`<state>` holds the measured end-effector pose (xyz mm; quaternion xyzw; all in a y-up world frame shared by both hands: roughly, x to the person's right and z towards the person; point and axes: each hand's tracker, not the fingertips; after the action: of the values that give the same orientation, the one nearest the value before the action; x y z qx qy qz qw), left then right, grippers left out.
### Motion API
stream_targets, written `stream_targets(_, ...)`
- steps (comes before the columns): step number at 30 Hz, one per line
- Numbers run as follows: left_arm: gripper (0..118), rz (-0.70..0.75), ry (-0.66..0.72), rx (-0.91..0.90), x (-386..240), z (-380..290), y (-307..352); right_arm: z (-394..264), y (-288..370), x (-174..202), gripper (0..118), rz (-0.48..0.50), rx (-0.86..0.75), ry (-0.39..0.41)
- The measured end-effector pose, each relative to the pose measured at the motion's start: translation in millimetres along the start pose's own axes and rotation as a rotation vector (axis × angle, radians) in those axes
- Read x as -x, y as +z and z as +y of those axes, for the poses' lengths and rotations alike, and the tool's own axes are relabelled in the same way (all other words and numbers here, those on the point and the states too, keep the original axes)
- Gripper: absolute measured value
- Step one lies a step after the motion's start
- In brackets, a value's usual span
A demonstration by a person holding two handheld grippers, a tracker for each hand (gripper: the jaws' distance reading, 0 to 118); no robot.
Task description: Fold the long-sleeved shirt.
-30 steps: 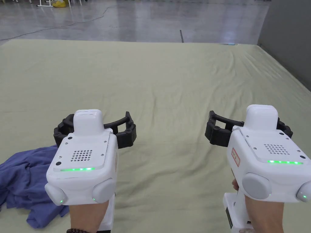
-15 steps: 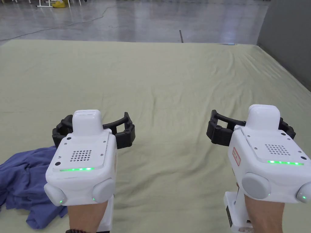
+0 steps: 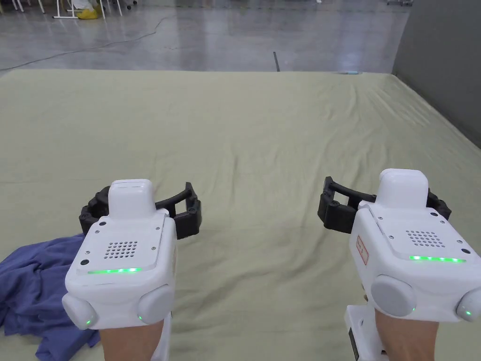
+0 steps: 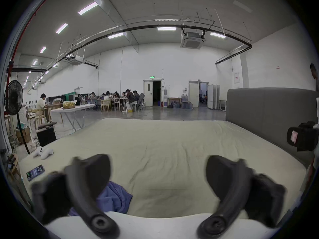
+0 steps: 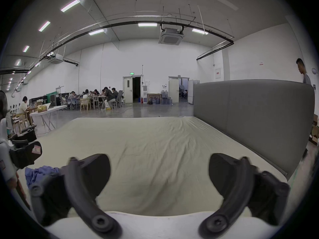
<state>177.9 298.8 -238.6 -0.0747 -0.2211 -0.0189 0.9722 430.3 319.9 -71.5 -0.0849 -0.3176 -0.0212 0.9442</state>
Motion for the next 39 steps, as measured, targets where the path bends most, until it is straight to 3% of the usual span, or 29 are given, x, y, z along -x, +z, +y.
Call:
stream_targets(1,16,-0.003,0.020,0.008,1,0,1,0,-1,0,29,0.000,0.006,-0.001)
stream_targets(2,0,0.008,0.025,0.015,0,0,0,0,-2,2,2,-0.015,0.012,0.005)
stream_targets(8,0,0.049,-0.007,0.050,0,-5,-8,-4,-7,1,2,-0.033,0.016,0.030)
stream_targets(13,0,0.061,-0.023,0.034,17,-1,-4,1,-8,8,2,-0.010,0.007,-0.006)
stream_targets(18,0,0.195,-0.020,-0.020,75,14,19,10,-19,74,2,0.170,-0.016,0.025)
stream_targets(23,0,0.333,-0.025,-0.013,146,20,57,15,-17,176,2,0.423,-0.035,0.040)
stream_targets(26,0,0.422,-0.012,0.015,174,14,73,15,-9,222,2,0.517,-0.032,0.055)
stream_targets(29,0,0.417,0.028,0.036,188,11,79,13,-6,245,2,0.558,-0.006,0.059)
stream_targets(34,0,0.378,0.068,0.150,198,9,63,8,-6,250,2,0.586,0.005,0.075)
stream_targets(35,10,0.339,0.098,0.196,204,9,52,6,-5,248,2,0.592,0.003,0.080)
stream_targets(37,107,0.289,0.191,0.350,213,5,23,4,-4,247,2,0.588,0.004,0.088)
stream_targets(38,107,0.245,0.226,0.454,220,0,4,3,-4,247,2,0.587,0.009,0.093)
stream_targets(39,118,0.189,0.275,0.520,229,-14,-15,2,-5,247,2,0.591,0.017,0.093)
